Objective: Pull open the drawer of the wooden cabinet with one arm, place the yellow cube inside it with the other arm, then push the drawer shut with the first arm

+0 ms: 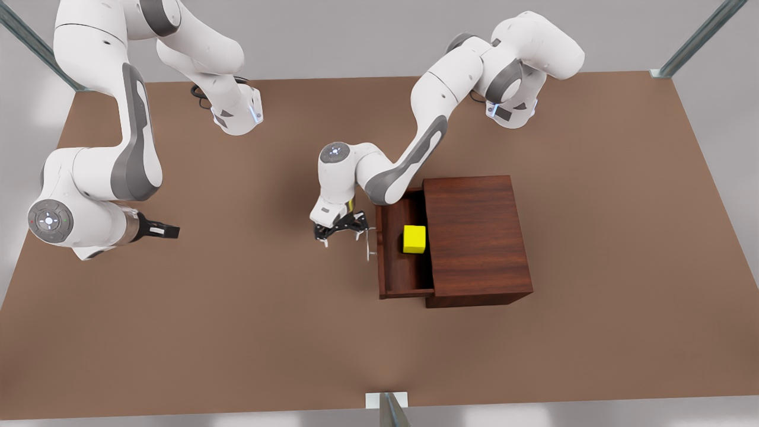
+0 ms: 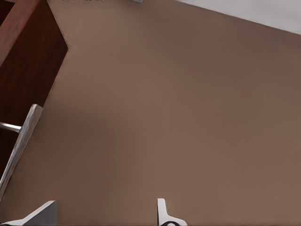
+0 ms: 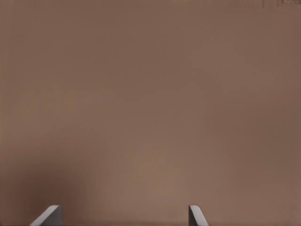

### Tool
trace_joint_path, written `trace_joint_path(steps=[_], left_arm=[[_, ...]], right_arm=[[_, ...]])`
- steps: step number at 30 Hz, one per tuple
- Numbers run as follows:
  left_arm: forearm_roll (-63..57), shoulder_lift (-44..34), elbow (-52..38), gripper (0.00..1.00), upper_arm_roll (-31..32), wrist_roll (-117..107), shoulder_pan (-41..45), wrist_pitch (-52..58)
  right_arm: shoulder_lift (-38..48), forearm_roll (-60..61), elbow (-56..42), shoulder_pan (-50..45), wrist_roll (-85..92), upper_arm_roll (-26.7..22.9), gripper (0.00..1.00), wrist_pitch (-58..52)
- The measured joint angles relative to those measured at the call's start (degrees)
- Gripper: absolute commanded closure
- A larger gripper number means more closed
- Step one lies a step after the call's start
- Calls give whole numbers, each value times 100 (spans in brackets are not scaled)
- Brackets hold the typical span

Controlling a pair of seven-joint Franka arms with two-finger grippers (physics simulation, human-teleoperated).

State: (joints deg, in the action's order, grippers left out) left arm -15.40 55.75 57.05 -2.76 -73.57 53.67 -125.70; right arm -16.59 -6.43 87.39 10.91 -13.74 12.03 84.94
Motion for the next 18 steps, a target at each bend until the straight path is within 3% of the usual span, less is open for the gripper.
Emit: trace_joint_path(steps=[18], left_arm=[[325, -261, 331, 0, 7, 351, 51, 898]], right_arm=[[-13, -24, 0, -1, 324, 0, 0, -1]])
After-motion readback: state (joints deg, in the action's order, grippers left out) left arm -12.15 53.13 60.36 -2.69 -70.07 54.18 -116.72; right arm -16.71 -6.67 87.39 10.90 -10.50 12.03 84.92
